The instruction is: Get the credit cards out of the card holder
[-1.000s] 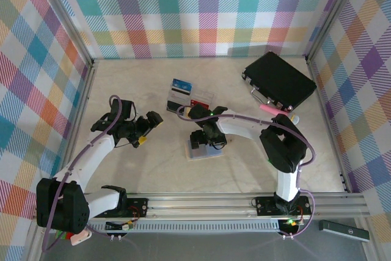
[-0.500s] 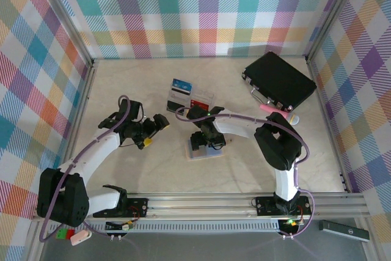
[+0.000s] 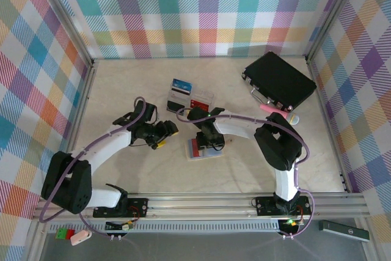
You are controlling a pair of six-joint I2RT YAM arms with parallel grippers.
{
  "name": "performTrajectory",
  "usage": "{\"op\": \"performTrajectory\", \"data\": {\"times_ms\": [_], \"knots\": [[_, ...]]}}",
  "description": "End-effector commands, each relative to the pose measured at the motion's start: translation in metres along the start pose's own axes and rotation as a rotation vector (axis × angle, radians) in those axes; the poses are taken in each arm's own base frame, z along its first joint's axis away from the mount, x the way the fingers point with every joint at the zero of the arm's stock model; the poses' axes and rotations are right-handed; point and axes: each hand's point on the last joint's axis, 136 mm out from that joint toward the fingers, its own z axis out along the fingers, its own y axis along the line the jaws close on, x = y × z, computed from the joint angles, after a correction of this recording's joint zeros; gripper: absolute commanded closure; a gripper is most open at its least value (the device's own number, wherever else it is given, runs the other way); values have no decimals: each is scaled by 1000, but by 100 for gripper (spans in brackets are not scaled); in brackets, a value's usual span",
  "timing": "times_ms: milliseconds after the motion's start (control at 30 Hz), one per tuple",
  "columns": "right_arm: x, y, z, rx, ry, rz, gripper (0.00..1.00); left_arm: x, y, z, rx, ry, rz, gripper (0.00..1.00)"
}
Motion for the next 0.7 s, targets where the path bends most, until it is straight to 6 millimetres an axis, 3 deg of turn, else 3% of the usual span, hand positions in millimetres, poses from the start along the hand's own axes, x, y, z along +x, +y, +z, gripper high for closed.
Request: {"op": "performTrajectory", "data": {"times_ms": [0, 300, 667], "knots": [[23, -14, 25, 13, 91, 29, 46, 6, -16, 11, 49, 33, 15, 40], [19, -15, 18, -27, 64, 61, 53, 25, -46, 42, 147, 121, 36, 69], [16, -20, 12, 0, 49, 61, 60, 51, -44, 82, 95, 217, 58, 88]]}}
